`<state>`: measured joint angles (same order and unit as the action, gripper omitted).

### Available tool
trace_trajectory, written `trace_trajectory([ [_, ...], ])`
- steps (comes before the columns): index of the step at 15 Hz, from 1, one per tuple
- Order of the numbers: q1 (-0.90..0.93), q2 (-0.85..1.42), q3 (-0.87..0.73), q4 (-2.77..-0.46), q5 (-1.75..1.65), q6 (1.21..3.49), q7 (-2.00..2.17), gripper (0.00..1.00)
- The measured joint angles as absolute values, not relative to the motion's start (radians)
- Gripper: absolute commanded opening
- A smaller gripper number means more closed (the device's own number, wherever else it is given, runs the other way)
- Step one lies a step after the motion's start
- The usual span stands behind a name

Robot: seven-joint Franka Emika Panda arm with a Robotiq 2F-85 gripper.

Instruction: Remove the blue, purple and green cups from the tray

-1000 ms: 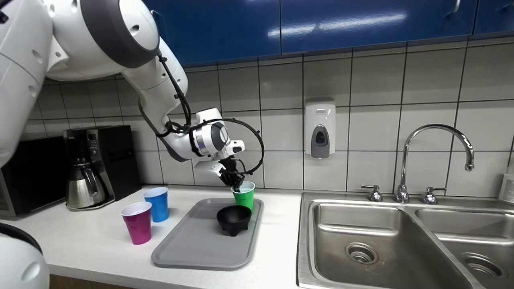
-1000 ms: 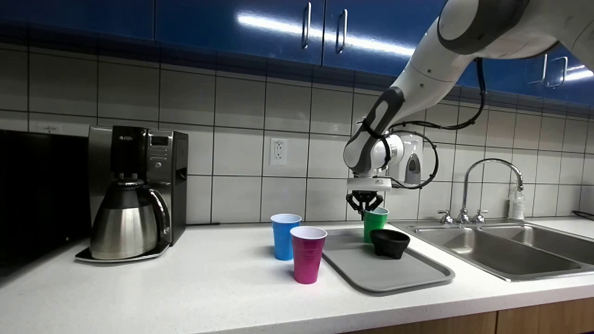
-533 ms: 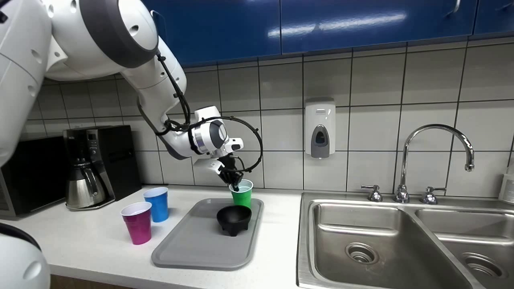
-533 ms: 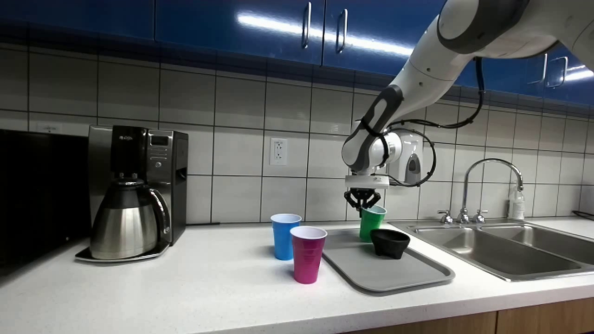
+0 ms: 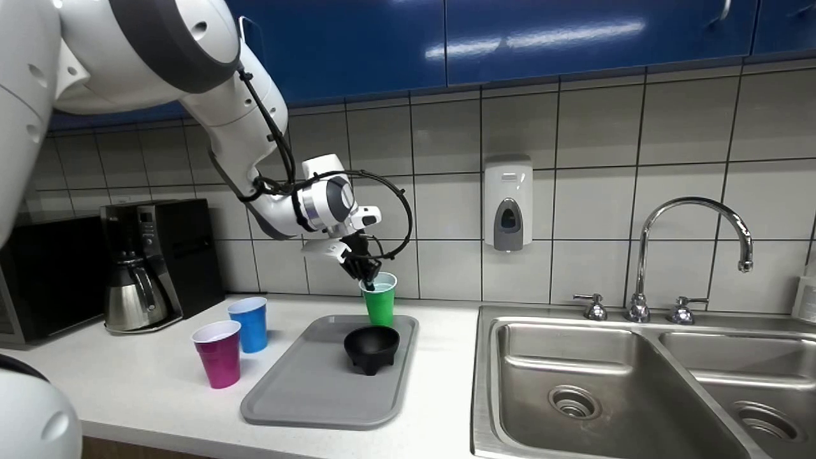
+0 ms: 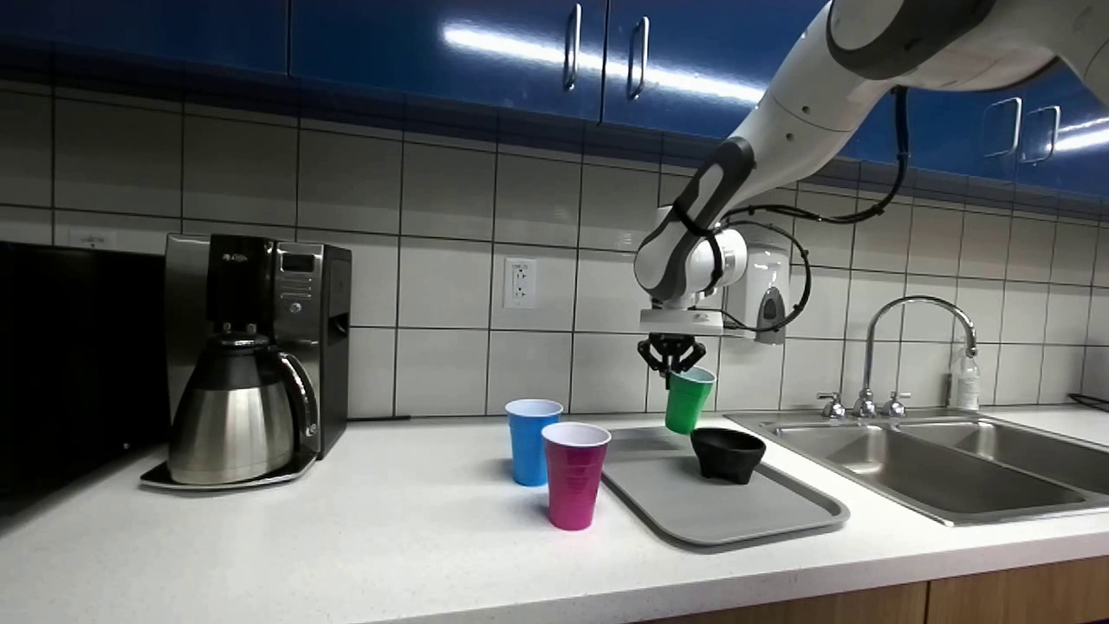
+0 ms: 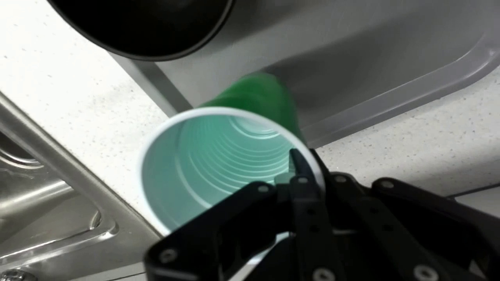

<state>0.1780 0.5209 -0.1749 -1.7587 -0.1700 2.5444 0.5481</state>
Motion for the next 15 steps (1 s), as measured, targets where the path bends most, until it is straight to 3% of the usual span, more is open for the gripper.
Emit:
trace_trajectory([
  [15, 0.114, 0.406, -0.179, -1.831, -0.171, 2.493, 0.426, 0.01],
])
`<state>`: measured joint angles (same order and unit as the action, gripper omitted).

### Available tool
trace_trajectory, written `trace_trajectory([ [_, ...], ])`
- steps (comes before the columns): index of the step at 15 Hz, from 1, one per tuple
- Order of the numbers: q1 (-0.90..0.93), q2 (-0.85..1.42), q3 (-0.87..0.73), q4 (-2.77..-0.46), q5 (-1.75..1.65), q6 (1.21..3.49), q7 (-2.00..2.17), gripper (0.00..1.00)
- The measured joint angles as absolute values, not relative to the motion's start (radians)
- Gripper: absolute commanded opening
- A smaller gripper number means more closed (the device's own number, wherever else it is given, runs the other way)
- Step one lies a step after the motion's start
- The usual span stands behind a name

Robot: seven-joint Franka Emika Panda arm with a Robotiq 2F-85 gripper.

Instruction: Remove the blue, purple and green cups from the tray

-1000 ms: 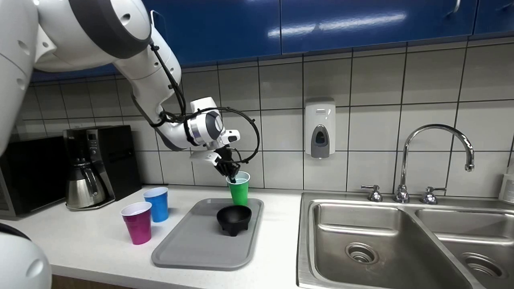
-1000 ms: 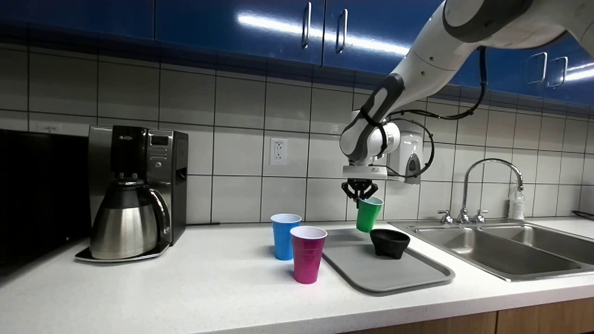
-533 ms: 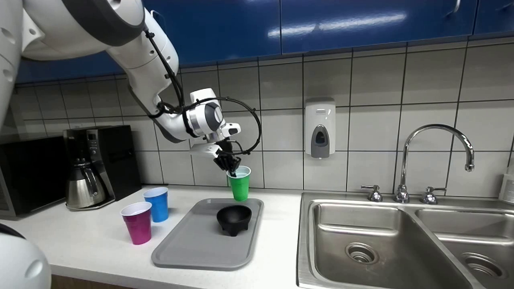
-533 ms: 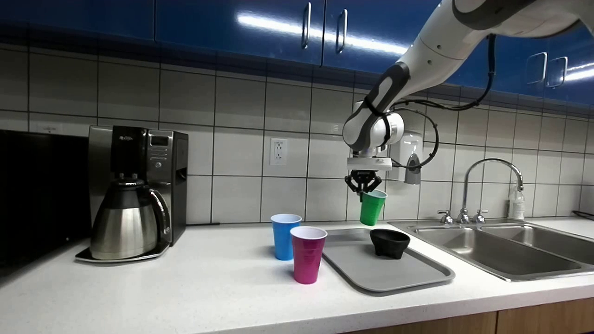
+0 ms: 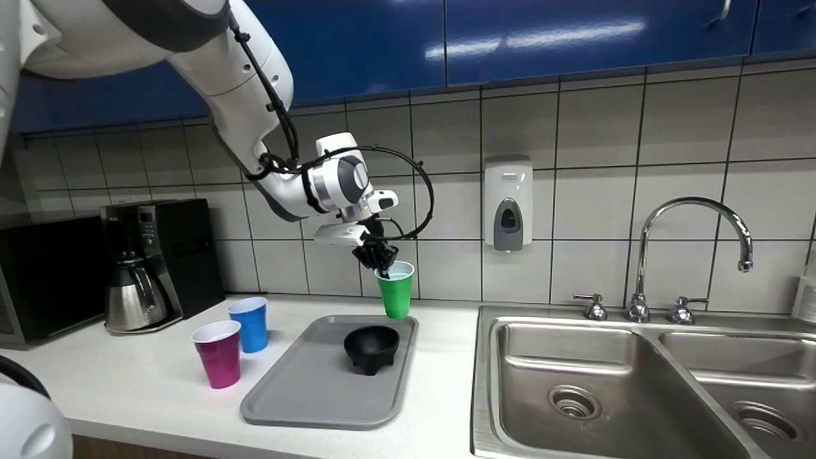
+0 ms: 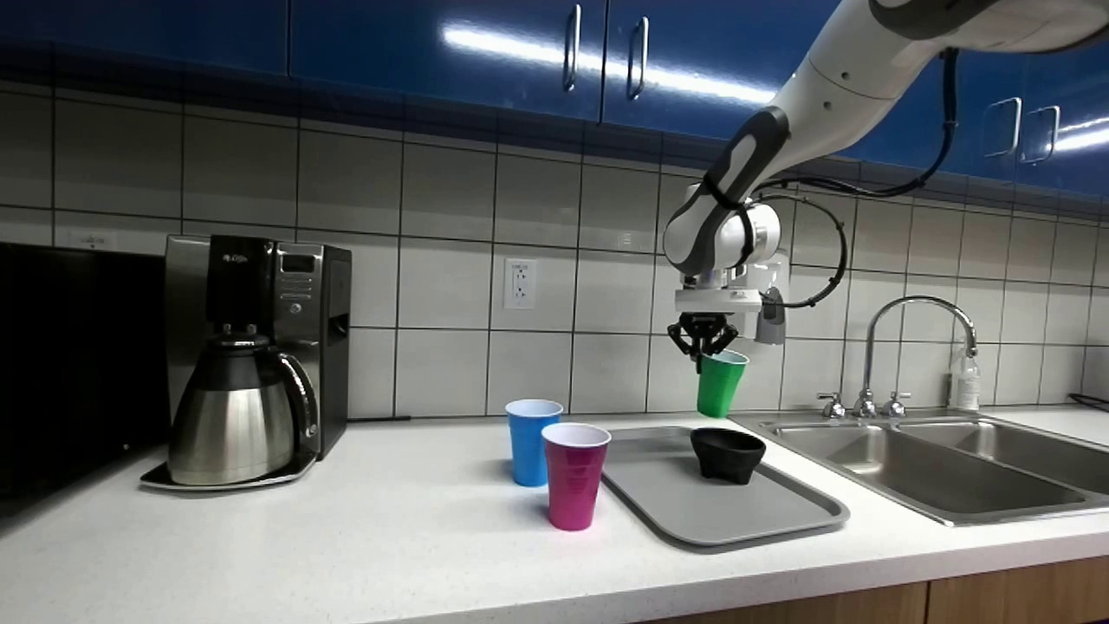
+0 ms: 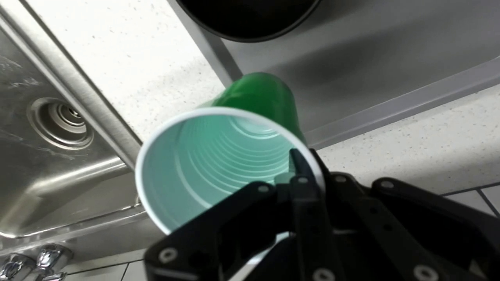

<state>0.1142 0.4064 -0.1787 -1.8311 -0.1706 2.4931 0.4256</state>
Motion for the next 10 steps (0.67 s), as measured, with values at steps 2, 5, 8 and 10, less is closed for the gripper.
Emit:
trace_trajectory([
  [2, 0.097, 0.396, -0.180, -1.843, -0.171, 2.493, 0.406, 0.01],
  [5, 0.072, 0.384, -0.182, -1.859, -0.171, 2.492, 0.383, 0.01],
  [8, 0.048, 0.373, -0.185, -1.877, -0.171, 2.492, 0.362, 0.01],
  [10, 0.032, 0.368, -0.189, -1.890, -0.171, 2.492, 0.349, 0.01],
])
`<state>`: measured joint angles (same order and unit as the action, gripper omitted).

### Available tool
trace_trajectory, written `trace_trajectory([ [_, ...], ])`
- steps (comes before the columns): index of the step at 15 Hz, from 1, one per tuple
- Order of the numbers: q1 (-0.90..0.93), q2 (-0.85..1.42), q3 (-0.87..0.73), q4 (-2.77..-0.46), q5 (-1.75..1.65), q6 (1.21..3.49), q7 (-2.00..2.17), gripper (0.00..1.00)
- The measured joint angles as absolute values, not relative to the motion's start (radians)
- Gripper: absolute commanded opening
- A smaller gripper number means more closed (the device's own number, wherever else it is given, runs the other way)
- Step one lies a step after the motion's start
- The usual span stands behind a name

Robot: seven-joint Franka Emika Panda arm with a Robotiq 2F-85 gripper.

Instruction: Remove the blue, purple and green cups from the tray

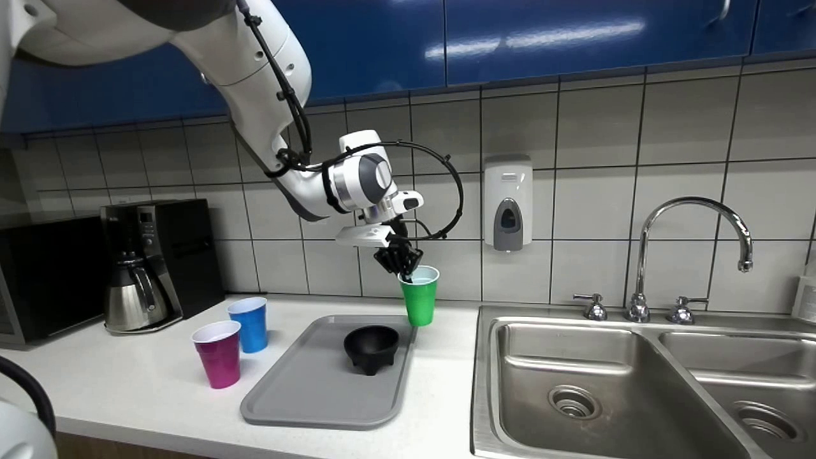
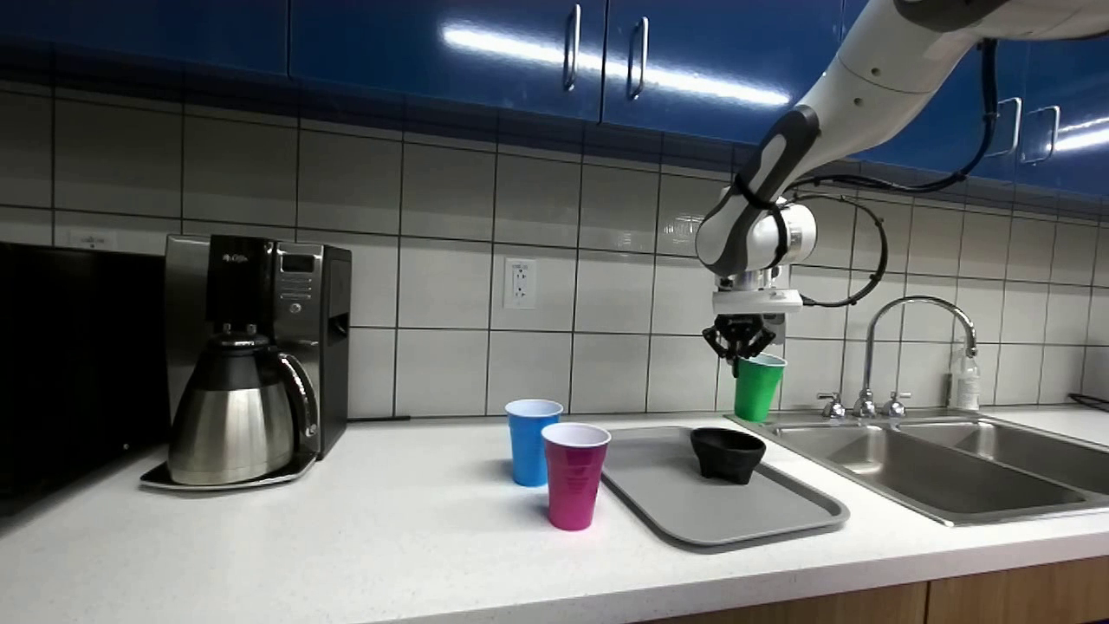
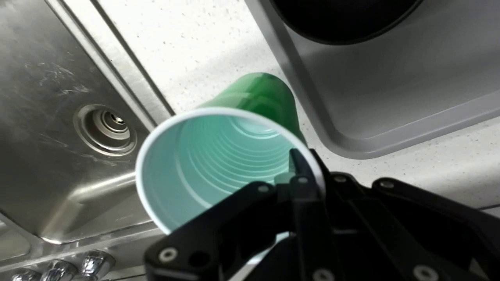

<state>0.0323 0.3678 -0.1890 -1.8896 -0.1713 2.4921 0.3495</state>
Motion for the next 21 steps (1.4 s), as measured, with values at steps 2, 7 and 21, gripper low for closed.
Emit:
trace_trajectory([
  [2, 0.018, 0.365, -0.195, -1.902, -0.172, 2.492, 0.336, 0.01],
  [7, -0.006, 0.359, -0.211, -1.936, -0.178, 2.492, 0.320, 0.01],
  [21, -0.015, 0.326, -0.226, -2.041, -0.196, 2.490, 0.310, 0.01],
])
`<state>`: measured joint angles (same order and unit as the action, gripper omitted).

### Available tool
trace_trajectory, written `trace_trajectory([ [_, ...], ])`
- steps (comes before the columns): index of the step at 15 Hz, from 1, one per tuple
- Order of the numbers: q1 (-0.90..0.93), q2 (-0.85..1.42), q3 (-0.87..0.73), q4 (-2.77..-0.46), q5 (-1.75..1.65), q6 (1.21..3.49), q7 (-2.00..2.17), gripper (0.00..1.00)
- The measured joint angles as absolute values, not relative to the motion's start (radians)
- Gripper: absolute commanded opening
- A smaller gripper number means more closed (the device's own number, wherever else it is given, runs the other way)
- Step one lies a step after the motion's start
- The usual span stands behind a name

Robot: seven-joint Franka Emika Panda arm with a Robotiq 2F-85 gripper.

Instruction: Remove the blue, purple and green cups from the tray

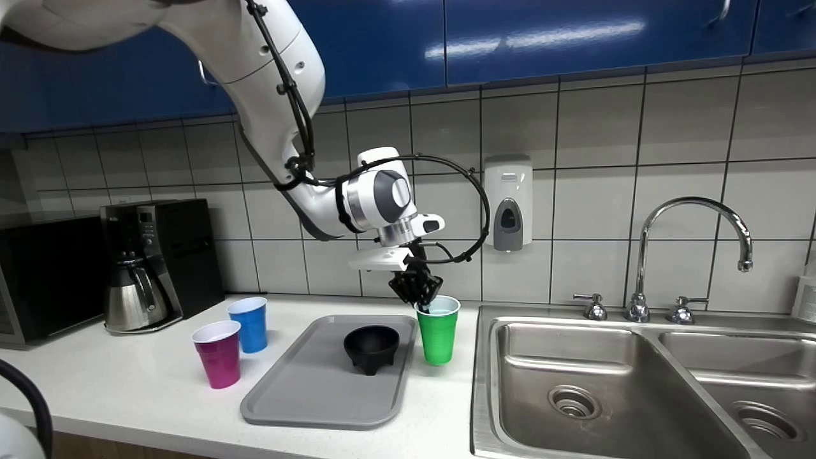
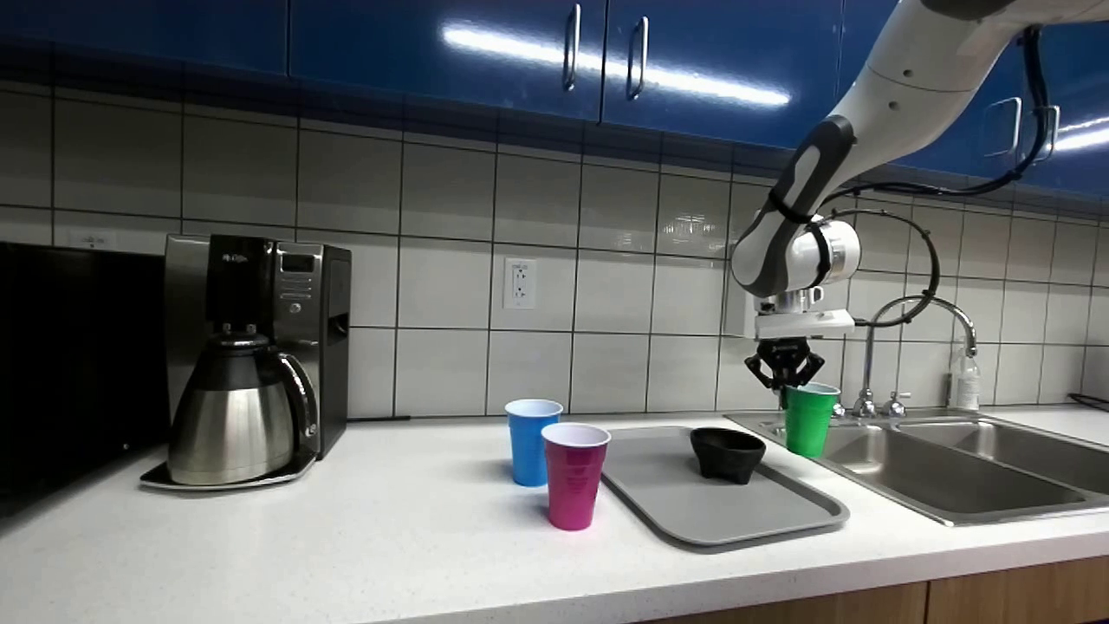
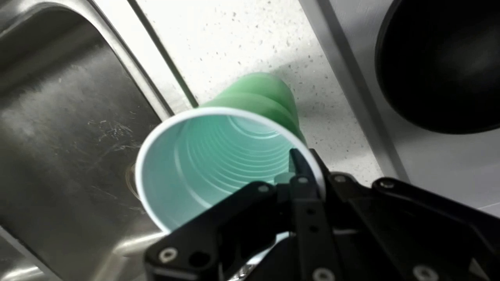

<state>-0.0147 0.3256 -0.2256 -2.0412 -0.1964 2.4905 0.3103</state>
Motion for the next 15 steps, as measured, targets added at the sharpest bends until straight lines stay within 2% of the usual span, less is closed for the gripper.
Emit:
trace_trajectory([
  [9, -0.015, 0.316, -0.234, -2.085, -0.203, 2.490, 0.309, 0.01],
  [10, -0.016, 0.316, -0.234, -2.089, -0.203, 2.490, 0.309, 0.28],
  [12, -0.016, 0.316, -0.234, -2.095, -0.203, 2.490, 0.309, 0.35],
  [15, -0.016, 0.316, -0.235, -2.100, -0.205, 2.490, 0.309, 0.57],
])
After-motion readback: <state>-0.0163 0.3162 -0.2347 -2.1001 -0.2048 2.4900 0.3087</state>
